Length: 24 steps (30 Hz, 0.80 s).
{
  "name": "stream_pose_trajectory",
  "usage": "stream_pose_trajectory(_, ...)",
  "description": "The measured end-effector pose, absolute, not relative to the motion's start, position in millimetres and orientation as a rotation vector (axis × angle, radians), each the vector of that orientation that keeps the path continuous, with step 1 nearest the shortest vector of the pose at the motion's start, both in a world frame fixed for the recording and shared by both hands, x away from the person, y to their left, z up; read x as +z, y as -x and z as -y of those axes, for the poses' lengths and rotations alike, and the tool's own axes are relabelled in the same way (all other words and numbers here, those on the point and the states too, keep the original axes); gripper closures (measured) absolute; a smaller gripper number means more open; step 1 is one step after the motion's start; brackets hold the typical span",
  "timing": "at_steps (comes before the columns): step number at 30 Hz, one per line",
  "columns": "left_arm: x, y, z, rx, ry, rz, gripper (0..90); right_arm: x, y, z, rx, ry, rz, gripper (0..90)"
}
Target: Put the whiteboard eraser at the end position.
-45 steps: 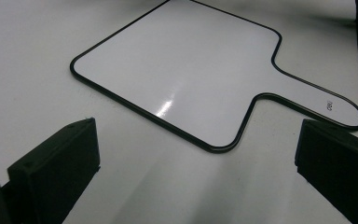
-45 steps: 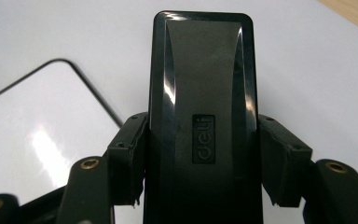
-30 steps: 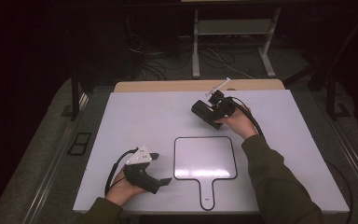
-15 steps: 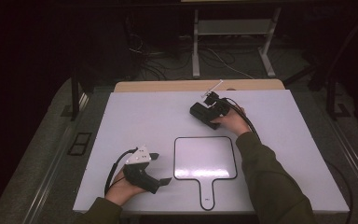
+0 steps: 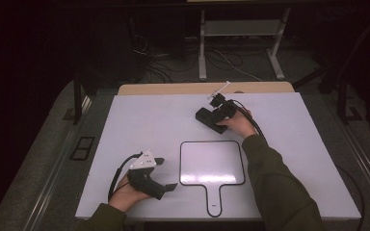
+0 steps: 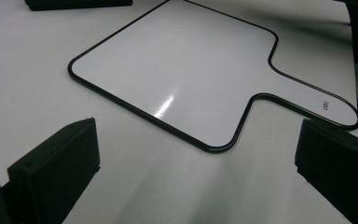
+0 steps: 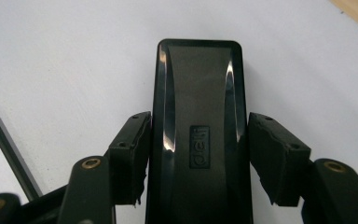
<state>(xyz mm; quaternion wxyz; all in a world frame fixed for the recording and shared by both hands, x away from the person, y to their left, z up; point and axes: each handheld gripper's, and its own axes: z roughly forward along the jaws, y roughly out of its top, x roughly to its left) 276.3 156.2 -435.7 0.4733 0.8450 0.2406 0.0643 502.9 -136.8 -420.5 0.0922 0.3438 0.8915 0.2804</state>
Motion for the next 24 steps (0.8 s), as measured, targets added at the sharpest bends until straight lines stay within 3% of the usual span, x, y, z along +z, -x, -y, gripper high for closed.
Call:
stream_pose_trajectory(3,-435.6,-276.2,-156.2,0.159,-2.07,-0.587,0.0,-418.3,-501.5,139.2,0.854,-1.037,-2.639,38.1)
stream_pose_trajectory(10,-436.1,-279.9,-157.7,0.174,-2.086,-0.578,0.0,-409.5,-491.6,153.9,0.951,-1.073,-2.55,18.8)
stream_pose_trajectory(16,-436.4,-283.7,-159.8,0.176,-2.072,-0.594,0.0,-406.4,-477.4,168.5,1.021,-1.094,-2.502,17.4)
stream_pose_trajectory(18,-436.6,-284.0,-159.5,0.174,-2.059,-0.604,0.0,-406.2,-474.2,173.1,1.035,-1.111,-2.475,12.7)
stream_pose_trajectory(24,-436.3,-283.5,-158.8,0.177,-2.067,-0.6,0.0,-403.4,-465.2,185.0,1.056,-1.134,-2.452,13.1)
